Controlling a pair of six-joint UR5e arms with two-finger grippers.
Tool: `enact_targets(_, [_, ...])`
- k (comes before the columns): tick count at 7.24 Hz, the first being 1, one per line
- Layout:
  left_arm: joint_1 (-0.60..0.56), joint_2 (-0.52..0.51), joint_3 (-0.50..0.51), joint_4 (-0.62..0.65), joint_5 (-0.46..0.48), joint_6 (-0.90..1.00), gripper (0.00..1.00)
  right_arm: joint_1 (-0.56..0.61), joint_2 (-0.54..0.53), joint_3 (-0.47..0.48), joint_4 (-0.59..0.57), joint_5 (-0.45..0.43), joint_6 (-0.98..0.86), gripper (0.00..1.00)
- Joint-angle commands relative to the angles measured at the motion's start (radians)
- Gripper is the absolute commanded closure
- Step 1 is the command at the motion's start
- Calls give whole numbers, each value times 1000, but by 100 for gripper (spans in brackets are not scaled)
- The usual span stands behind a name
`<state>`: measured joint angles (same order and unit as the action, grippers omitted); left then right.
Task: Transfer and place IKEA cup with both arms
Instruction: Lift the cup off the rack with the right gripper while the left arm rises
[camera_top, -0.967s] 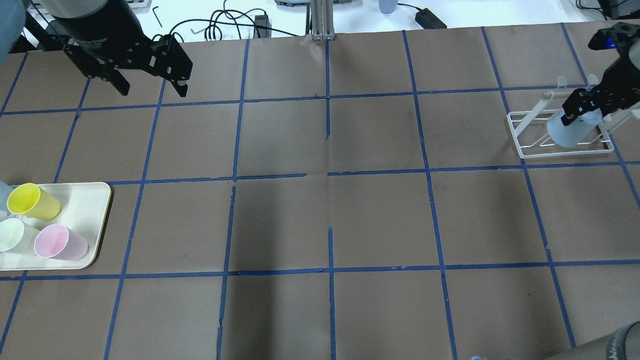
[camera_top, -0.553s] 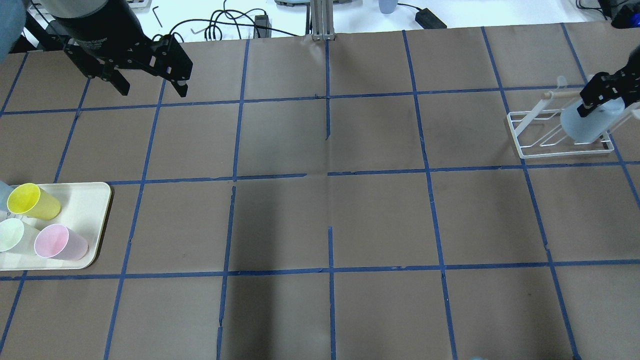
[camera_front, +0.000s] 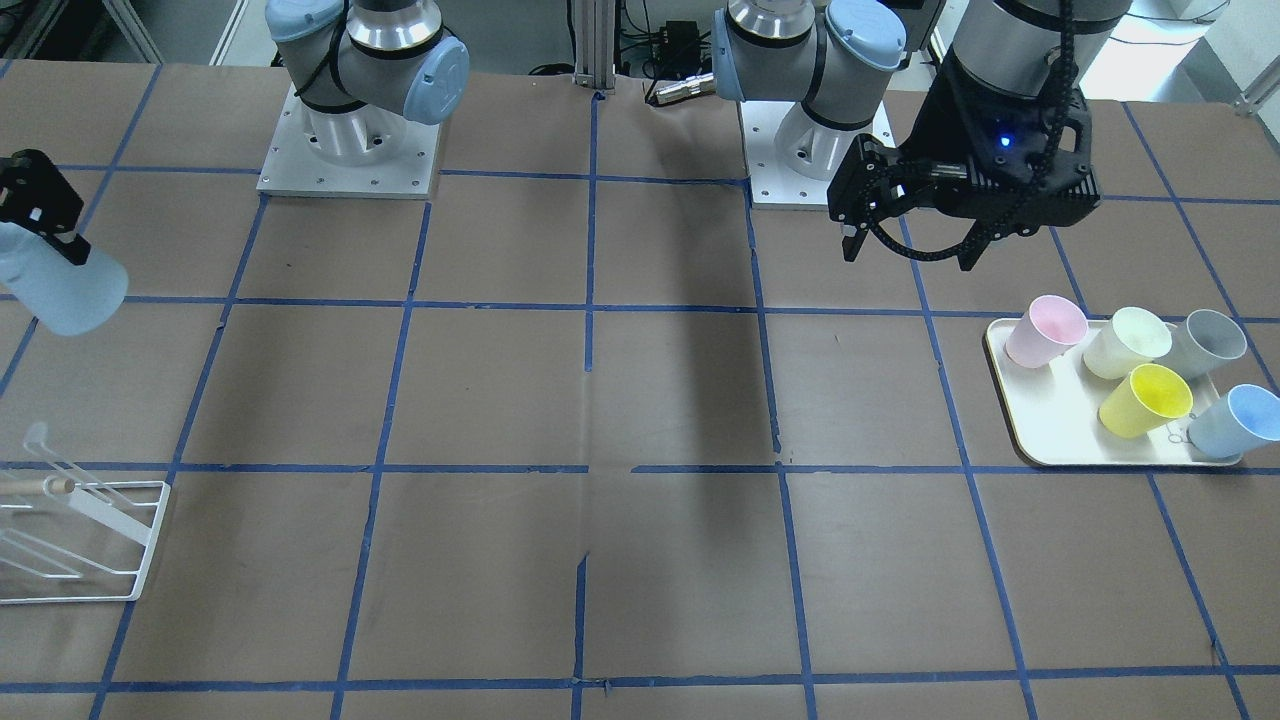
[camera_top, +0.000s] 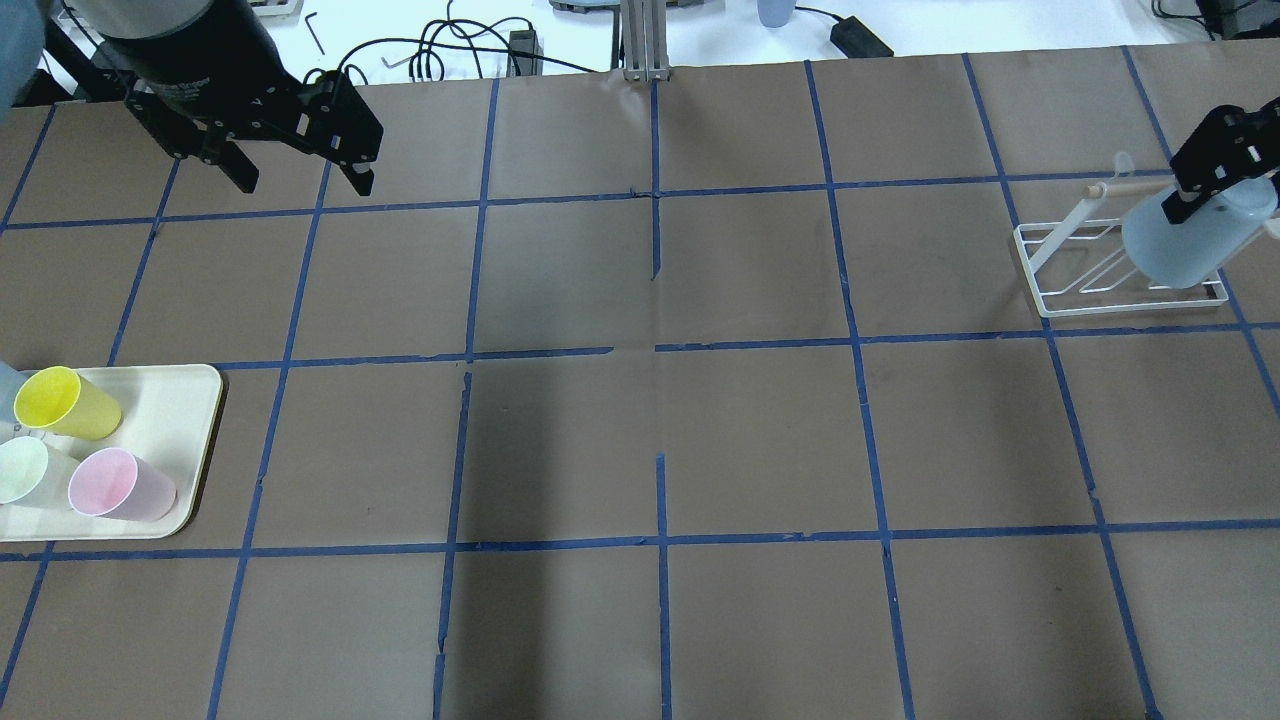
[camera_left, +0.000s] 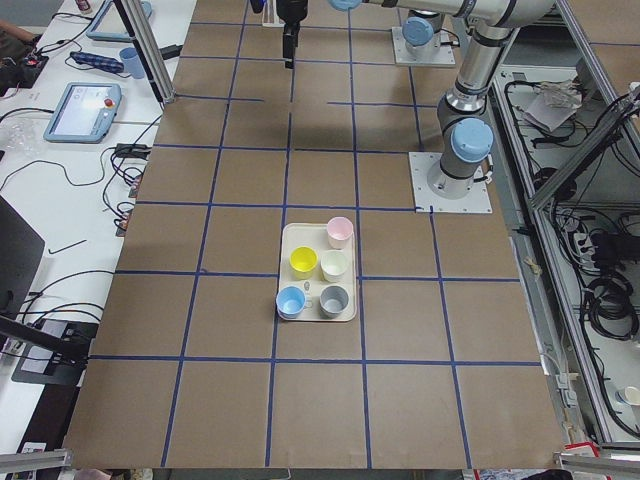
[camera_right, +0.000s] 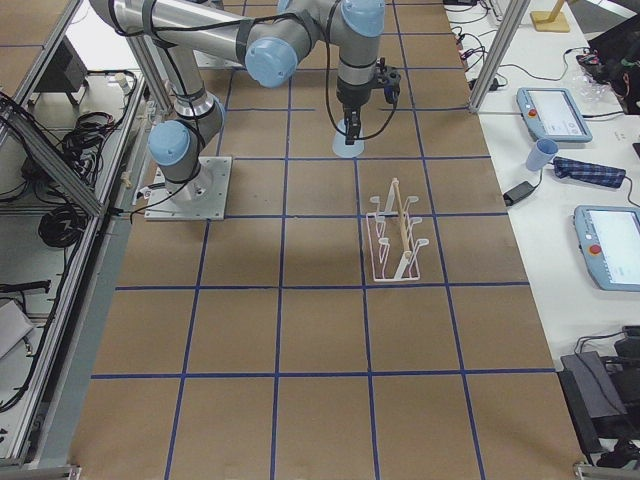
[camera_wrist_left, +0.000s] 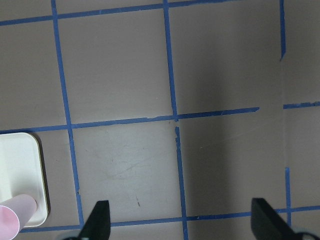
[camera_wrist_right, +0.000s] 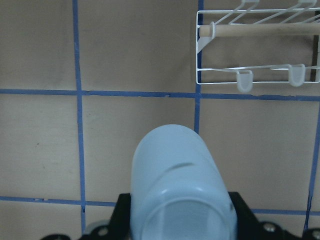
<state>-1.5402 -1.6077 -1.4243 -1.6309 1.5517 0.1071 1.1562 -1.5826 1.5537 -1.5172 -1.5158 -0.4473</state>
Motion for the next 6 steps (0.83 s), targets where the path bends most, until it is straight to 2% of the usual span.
enact_targets(1, [92,18,-11,-7,-172,64,0,145,-8,0,9,34,125,55])
enact_targets(3, [130,31,-57,-7,-307,108,0,258,-25,0,21,135,318,54])
enact_targets(5, [224,37,-140,-12,-514,175,0,304,-28,0,95,369,428,54])
enact_targets(6, [247,37,-221,0,-636,189,0,304,-27,0,162,476,438,54])
